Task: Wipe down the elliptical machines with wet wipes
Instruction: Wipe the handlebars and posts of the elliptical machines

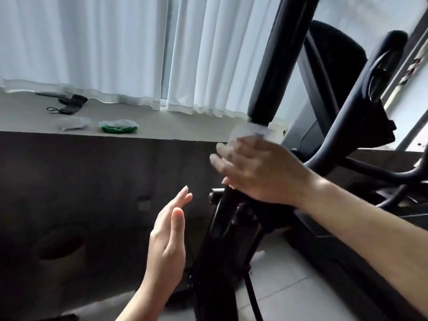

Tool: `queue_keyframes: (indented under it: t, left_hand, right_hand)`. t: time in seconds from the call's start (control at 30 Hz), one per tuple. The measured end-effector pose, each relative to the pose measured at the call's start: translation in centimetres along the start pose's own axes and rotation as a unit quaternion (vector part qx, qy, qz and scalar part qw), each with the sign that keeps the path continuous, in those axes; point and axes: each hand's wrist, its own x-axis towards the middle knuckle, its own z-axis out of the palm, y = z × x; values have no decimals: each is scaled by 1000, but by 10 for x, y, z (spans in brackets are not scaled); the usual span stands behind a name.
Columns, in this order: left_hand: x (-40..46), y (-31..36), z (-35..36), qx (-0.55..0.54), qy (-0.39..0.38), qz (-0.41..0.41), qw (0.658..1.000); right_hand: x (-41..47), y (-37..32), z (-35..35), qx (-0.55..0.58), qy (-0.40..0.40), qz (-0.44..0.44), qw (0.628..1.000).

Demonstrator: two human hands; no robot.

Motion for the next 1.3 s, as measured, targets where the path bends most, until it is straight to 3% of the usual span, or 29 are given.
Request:
queue_keyframes:
  t: [0.1, 0.23, 0.4, 0.53, 0.63, 0.8, 0.93, 1.03, 1.3]
  left_hand:
    - [-8, -10, -3, -35, 14, -57, 998]
    - [-16, -24, -6, -56, 30, -105, 992]
    - [-29, -33, -3, -38, 8, -114, 993]
    - [-36, -37, -5, -30, -1, -132, 991]
    - [-36, -40, -3, -31, 2, -128, 991]
    - [-34, -39, 16, -40, 9, -106, 994]
    - [-34, -41, 27, -32, 26, -97, 994]
    - [-34, -40, 30, -19, 24, -95, 995]
    - [-63, -54, 39, -30, 56, -84, 994]
  right_hand:
    - [5, 37, -12, -48, 31, 29, 998]
    - [-10, -22, 5, 28, 20, 32, 999]
    - [-42, -115, 35, 74, -96, -25, 992]
    - [-48, -130, 42, 29, -182, -98, 978]
    - [-41, -94, 37, 40, -113, -106, 987]
    - [-18, -16, 14, 17, 61, 29, 998]
    - [-18, -7, 7, -41, 50, 33, 997]
    - [-20, -12, 10, -21, 50, 42, 998]
    - [-35, -97, 46, 41, -33, -40, 998]
